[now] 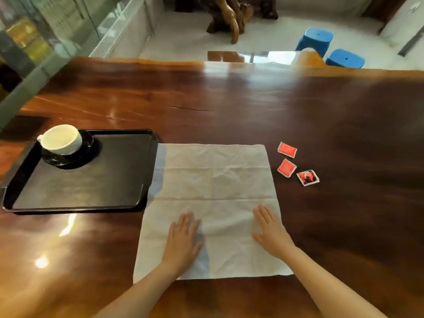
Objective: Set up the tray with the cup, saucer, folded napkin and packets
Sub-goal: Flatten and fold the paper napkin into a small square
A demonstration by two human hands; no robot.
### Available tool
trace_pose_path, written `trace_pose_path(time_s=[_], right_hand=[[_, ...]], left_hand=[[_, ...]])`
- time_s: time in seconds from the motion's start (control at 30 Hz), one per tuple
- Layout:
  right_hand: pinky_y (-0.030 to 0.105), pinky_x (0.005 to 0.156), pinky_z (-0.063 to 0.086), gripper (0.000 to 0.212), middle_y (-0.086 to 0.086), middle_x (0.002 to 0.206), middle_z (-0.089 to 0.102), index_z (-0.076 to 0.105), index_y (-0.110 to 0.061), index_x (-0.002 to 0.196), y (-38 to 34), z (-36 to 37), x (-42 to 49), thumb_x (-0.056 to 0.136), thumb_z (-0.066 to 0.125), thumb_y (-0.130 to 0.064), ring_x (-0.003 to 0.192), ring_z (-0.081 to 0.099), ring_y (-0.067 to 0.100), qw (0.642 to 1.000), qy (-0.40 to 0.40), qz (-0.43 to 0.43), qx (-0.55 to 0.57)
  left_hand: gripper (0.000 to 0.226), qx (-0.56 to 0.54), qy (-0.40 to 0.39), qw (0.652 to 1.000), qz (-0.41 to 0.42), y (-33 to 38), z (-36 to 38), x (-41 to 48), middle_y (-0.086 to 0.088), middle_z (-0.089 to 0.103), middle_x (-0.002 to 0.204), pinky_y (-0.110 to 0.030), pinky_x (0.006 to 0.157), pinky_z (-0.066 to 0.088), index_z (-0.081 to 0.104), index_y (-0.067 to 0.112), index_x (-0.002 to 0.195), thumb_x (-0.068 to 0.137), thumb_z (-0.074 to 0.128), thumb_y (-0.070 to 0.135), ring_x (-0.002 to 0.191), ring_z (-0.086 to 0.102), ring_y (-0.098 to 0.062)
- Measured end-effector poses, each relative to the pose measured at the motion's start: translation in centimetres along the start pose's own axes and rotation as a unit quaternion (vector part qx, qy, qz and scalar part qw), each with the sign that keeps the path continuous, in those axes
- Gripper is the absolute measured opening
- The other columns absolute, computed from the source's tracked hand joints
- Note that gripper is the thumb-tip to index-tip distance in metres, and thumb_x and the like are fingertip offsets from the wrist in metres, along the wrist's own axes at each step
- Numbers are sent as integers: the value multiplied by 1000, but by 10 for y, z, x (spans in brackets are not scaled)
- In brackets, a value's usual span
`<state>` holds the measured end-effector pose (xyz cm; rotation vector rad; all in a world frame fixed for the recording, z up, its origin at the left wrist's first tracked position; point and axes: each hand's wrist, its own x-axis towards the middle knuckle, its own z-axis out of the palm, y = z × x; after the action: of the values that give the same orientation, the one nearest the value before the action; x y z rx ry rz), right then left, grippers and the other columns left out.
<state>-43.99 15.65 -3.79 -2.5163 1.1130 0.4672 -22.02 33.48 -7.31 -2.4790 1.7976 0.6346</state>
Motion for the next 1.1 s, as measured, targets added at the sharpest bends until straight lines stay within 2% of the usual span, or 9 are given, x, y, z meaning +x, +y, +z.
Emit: trace_pose_path(time_s=[0.13,0.33,0.4,0.47,0.53,0.67,0.9,0.97,1.1], right_hand=[[35,115,9,70,11,157,11,21,-7,147,16,11,-16,91,53,-36,146,11,28,998,63,-22,-16],[33,79,56,66,3,114,67,67,-17,110,9,29,-62,54,78,-51,103,66,24,981,50,-156,-106],[31,71,59,65,3,106,71,73,-16,98,5,36,-72,42,82,-48,96,69,23,978,26,-149,-146],[37,76,59,47,13,111,69,71,-7,98,5,46,-70,58,75,-31,102,66,31,969,42,-153,-191],[42,84,56,34,20,112,67,69,2,99,3,52,-65,73,54,-14,103,63,36,963,46,-165,-209],[33,78,58,47,11,105,70,73,-8,93,-10,41,-73,54,76,-34,97,67,27,975,27,-117,-186],[41,74,59,53,23,109,68,69,4,99,-4,54,-77,49,85,-4,100,67,38,973,62,-104,-198],[36,65,60,54,18,99,71,72,-1,92,-10,49,-76,41,88,-6,90,70,33,978,59,-94,-179],[23,36,46,42,2,61,62,65,-14,66,-1,27,-74,33,88,-5,47,59,16,982,92,-80,-147]], left_hand=[[71,93,-28,992,80,-39,10,-39,0,1,160,-39,113,-1,9,26,149,89,30,58,146,-8,-18],[68,148,-36,982,115,-68,9,-97,5,-3,159,-33,116,-3,26,31,145,87,30,66,146,-4,-17],[54,166,12,979,120,-64,8,-103,3,15,158,-33,118,4,37,28,140,95,22,53,145,11,-19],[38,181,43,973,135,-56,6,-101,-3,51,140,-36,111,31,53,22,128,92,50,34,132,44,-24],[55,177,16,977,118,-43,0,-95,-9,66,120,-37,89,51,67,16,111,59,86,21,112,63,-27],[60,185,31,978,87,-25,-7,-87,-9,74,94,-29,65,58,74,12,86,29,95,16,87,72,-24],[27,93,28,993,60,-17,-14,-81,3,61,73,-15,46,44,63,18,78,59,81,13,59,60,-12],[10,49,28,998,20,-13,-28,-76,2,61,86,-20,58,44,57,18,91,82,60,17,70,59,-13],[29,7,48,998,-34,-25,-45,-66,3,59,117,-22,86,47,47,19,124,96,40,16,103,60,-14]])
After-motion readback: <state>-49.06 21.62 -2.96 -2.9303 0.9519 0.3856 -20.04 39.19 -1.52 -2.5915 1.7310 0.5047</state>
